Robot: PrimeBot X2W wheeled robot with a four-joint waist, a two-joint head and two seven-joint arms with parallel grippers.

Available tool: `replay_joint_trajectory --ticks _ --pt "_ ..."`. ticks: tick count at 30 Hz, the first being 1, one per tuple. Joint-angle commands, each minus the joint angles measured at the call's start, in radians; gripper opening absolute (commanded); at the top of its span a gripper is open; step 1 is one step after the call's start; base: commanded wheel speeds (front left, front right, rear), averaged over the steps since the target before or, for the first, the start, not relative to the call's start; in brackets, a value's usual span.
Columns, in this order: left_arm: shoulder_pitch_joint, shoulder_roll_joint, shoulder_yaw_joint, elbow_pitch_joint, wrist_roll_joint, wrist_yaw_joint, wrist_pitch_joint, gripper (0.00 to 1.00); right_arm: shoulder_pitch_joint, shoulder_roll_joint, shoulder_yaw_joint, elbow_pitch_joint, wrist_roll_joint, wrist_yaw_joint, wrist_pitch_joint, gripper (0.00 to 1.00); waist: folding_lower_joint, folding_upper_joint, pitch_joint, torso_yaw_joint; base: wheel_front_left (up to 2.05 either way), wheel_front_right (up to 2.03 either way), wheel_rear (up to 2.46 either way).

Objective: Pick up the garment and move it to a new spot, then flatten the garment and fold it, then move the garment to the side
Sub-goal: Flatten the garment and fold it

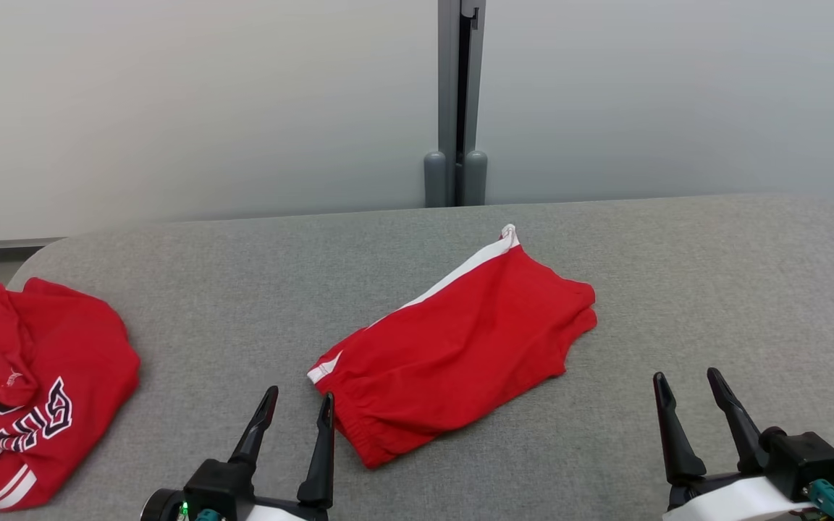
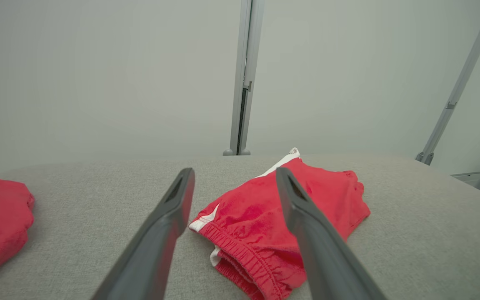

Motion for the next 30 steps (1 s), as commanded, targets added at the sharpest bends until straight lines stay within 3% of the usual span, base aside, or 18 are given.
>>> replay_joint_trajectory --ticks 1,7,17,20,24,30 --pt "0.008 0.003 0.004 0.001 0.019 -0.007 -0.005 1.0 0.01 0.003 -0.008 -0.009 -0.006 0.0 -0.001 1.0 0.0 -0.0001 0.002 0.008 0.0 0.0 0.0" --pt "-0.016 -0.001 0.016 0.015 0.057 -0.034 -0.005 1.0 0.002 0.025 -0.055 0.027 0.04 0.0 0.03 1.0 0.0 -0.0001 0.029 0.048 0.0 0.0 0.0" --pt "-0.063 -0.002 -0.024 0.056 0.04 -0.041 -0.005 1.0 -0.161 0.062 -0.168 0.152 0.493 0.0 0.293 1.0 0.0 -0.0001 0.125 0.146 0.0 0.0 0.0" --pt "-0.087 -0.001 -0.046 0.069 0.031 -0.044 -0.005 1.0 -0.233 0.063 -0.208 0.218 0.58 0.0 0.368 1.0 0.0 -0.0001 0.158 0.184 0.0 0.0 0.0" --pt "-0.12 -0.002 -0.061 0.072 -0.002 -0.032 -0.005 1.0 -0.33 0.064 -0.27 0.337 0.662 0.0 0.434 1.0 0.0 -0.0001 0.193 0.231 0.0 0.0 0.0" --pt "-0.152 -0.002 -0.092 0.068 -0.021 -0.018 -0.005 1.0 -0.453 0.069 -0.357 0.506 0.684 0.0 0.467 1.0 0.0 -0.0001 0.229 0.293 0.0 0.0 0.0"
